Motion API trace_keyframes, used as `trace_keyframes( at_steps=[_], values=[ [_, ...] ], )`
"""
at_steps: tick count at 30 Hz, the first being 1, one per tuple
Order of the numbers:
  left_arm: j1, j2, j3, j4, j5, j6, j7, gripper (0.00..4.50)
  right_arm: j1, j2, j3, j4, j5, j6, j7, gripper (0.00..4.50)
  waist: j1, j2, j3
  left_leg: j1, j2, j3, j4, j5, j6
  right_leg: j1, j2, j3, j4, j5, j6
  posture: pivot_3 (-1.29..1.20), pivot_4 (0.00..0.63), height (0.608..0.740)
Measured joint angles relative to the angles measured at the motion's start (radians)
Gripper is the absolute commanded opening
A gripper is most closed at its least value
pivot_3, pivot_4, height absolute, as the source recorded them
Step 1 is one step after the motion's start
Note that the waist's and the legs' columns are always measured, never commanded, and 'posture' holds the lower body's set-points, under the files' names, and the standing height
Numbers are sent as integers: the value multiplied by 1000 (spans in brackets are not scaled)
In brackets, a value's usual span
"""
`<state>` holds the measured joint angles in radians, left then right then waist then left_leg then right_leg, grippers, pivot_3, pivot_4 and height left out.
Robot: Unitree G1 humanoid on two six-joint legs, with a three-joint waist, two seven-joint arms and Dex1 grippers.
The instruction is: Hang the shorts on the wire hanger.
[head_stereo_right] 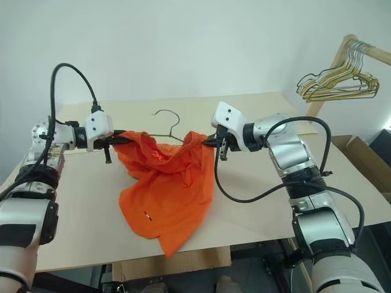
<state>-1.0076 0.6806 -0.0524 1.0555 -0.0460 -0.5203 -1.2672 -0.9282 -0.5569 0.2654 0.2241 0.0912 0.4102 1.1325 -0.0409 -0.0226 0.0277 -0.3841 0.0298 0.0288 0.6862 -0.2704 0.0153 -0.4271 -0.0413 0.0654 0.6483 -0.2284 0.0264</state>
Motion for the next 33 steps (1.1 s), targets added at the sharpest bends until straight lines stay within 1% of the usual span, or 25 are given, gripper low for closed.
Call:
trace_keyframes(
  at_steps=[4, 8, 13, 14, 15, 17, 19, 26, 33],
  values=[
    [25, -22, 27, -19, -14, 14, 30, 0, 0, -9, 31, -4, -31, -44, 22, 39, -2, 0, 0, 0, 0, 0, 0, 0, 0, 0, 0, 0, 0, 0, 0, 9, 0, 740],
    [65, -34, 59, -64, -66, 47, 1, 0, 2, -5, 44, 32, -83, -105, -26, 39, -5, 0, 0, 0, 0, 0, 0, 0, 0, 0, 0, 0, 0, 0, 0, 11, 0, 740],
    [99, -35, 72, -105, -85, 66, -27, 0, 2, -4, 44, 67, -113, -181, -53, 39, -5, 0, 0, 1, 0, 0, 0, 0, 0, 0, 0, 0, 0, 0, 0, 12, 0, 740],
    [107, -34, 72, -113, -92, 68, -38, 0, 2, -4, 44, 78, -119, -198, -58, 461, -4, 0, 0, 1, 0, 0, 0, 0, 0, 0, 0, 0, 0, 0, 0, 12, 0, 740],
    [112, -34, 72, -119, -94, 69, -44, 0, 2, -4, 44, 85, -122, -207, -59, 635, -4, 0, 0, 1, 0, 0, 0, 0, 0, 0, 0, 0, 0, 0, 0, 11, 0, 740],
    [118, -34, 72, -126, -99, 72, -48, 0, 3, -6, 43, 89, -123, -236, -47, 1258, -4, 0, 0, 1, 0, 0, 0, 0, 0, 0, 0, 0, 0, 0, 0, 11, 0, 740],
    [118, -34, 76, -130, -106, 78, -51, 0, 6, -11, 43, 90, -126, -273, -40, 1976, -4, 0, 0, 1, 0, 0, 0, 0, 0, 0, 0, 0, 0, 0, 0, 9, 0, 740],
    [118, -34, 76, -142, -115, 96, -78, 0, 6, -17, 44, 133, -169, -325, -39, 1976, -5, 0, 0, 1, 0, 0, 0, 0, 0, 1, 0, 0, 0, 0, 0, 8, 0, 740],
    [118, -34, 76, -148, -114, 113, -78, 0, -7, -1, 44, 209, -209, -312, -98, 1976, -6, 0, 0, 2, 0, 0, 0, 0, 0, 1, 0, 0, 0, 0, 0, 9, 0, 740]
  ],
)
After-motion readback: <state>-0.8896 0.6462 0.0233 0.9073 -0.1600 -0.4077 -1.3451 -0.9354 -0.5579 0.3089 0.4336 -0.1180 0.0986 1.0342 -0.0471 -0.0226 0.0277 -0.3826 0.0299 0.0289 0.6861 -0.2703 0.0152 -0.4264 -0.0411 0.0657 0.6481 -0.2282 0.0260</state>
